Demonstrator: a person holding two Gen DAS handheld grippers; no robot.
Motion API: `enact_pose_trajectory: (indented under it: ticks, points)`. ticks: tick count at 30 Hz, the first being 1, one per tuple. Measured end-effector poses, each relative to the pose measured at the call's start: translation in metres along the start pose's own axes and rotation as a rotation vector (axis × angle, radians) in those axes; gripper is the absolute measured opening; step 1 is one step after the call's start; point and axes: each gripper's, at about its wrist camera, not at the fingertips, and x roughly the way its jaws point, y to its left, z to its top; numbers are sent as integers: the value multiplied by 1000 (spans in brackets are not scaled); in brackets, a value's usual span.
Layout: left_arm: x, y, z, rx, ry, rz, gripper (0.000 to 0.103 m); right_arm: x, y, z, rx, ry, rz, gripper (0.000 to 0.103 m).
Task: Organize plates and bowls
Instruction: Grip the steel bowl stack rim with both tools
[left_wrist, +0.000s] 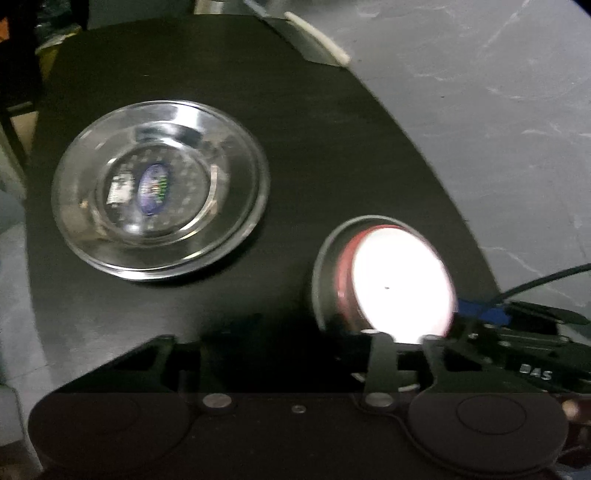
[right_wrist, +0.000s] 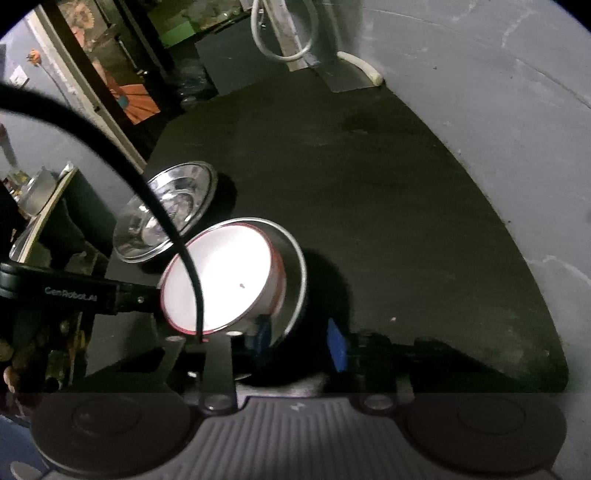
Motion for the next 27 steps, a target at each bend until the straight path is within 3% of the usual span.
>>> enact_pose_trajectory:
  ticks: [3, 6, 27]
  points:
    - [0, -4, -1, 14, -1, -16, 25, -1, 4, 0, -14, -1, 13, 24]
    - [0, -5, -1, 18, -3, -34, 16, -1, 7, 0, -27, 1, 13, 21]
    - [1, -6, 0, 18, -14, -28, 15, 6, -4, 2, 44, 24, 47, 23]
